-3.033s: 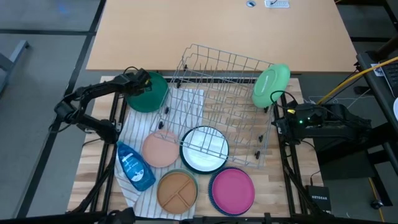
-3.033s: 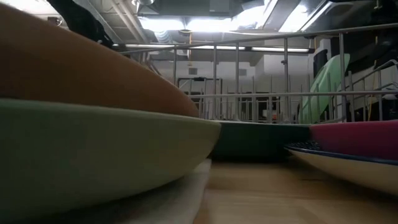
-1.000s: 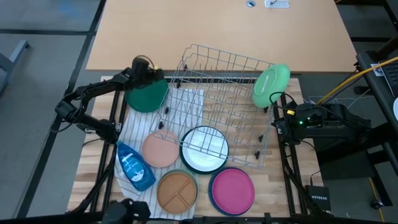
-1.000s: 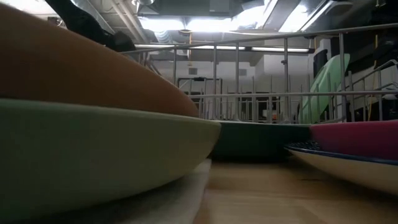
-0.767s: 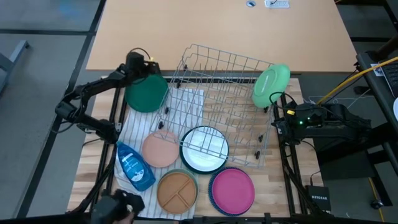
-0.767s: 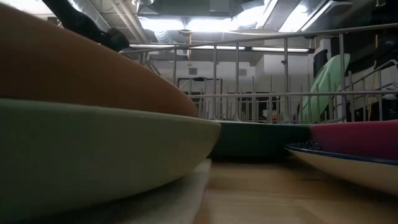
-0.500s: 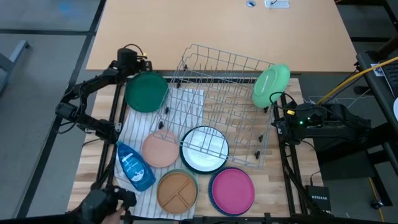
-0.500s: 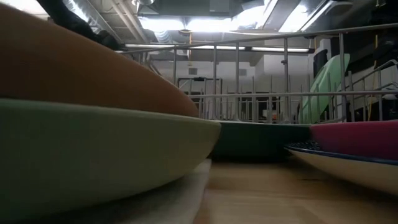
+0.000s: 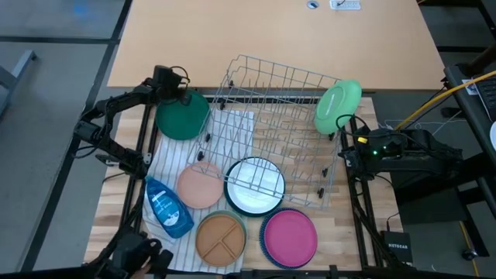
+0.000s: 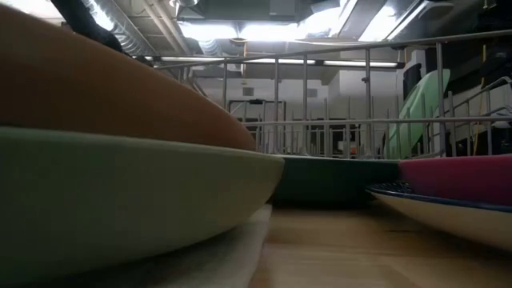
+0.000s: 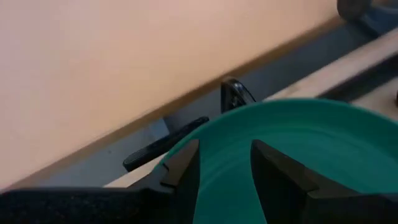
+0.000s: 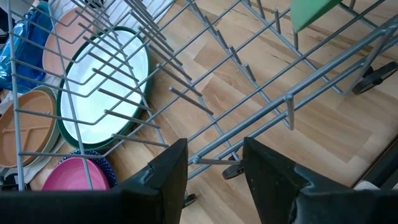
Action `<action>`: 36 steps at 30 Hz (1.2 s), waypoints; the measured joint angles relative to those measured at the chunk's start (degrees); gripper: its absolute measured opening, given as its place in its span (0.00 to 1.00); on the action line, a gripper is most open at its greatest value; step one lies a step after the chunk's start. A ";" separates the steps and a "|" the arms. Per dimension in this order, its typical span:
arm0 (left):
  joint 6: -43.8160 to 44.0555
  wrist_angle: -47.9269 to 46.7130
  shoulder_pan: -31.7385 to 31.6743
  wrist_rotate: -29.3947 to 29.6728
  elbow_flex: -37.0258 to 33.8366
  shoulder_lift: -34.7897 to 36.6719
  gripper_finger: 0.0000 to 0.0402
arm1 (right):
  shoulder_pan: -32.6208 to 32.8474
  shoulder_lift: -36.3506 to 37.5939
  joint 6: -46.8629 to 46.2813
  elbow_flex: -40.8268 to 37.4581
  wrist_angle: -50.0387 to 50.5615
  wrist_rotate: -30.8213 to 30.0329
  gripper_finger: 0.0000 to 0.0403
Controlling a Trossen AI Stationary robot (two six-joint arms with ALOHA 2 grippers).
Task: Sort dishes
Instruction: Put the dark green plate in the dish rack
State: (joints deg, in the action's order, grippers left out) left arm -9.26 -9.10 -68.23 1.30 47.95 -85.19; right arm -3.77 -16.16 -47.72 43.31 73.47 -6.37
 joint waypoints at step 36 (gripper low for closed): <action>-11.51 -32.06 9.73 -8.65 -0.01 8.22 0.33 | 0.00 0.00 -1.53 0.00 -0.04 3.01 0.39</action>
State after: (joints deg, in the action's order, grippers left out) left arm -20.76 -41.15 -58.49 -7.35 47.94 -76.97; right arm -3.77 -16.16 -49.25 43.31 73.43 -3.36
